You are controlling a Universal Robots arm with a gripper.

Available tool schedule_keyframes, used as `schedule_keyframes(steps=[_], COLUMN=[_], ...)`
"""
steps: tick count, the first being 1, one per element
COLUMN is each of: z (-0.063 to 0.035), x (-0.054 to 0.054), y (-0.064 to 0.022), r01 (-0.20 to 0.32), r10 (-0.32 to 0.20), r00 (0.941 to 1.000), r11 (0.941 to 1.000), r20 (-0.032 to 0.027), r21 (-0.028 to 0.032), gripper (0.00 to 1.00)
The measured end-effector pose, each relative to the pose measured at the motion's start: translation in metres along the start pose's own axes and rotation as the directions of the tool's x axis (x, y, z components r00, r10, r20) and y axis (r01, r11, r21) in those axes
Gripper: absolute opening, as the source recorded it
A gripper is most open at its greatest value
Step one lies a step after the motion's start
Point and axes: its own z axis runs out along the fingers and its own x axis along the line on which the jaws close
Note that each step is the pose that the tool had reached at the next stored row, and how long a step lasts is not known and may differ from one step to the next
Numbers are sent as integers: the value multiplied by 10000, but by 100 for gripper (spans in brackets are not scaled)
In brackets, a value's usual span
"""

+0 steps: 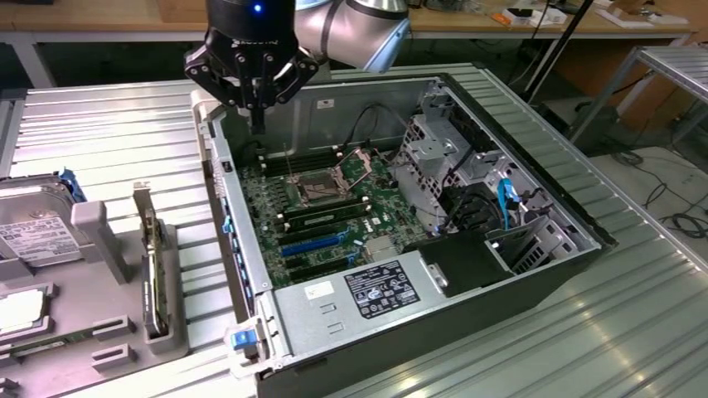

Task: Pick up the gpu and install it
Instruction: 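Reach for the gpu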

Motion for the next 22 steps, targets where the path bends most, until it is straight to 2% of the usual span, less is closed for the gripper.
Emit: schedule_keyframes(steps=[22], z=[-6], x=[204], y=[-30], r01=[66], r10=[-66], r00=[10000], r11=[10000], r20=[-3], r21=[-2], gripper=[11])
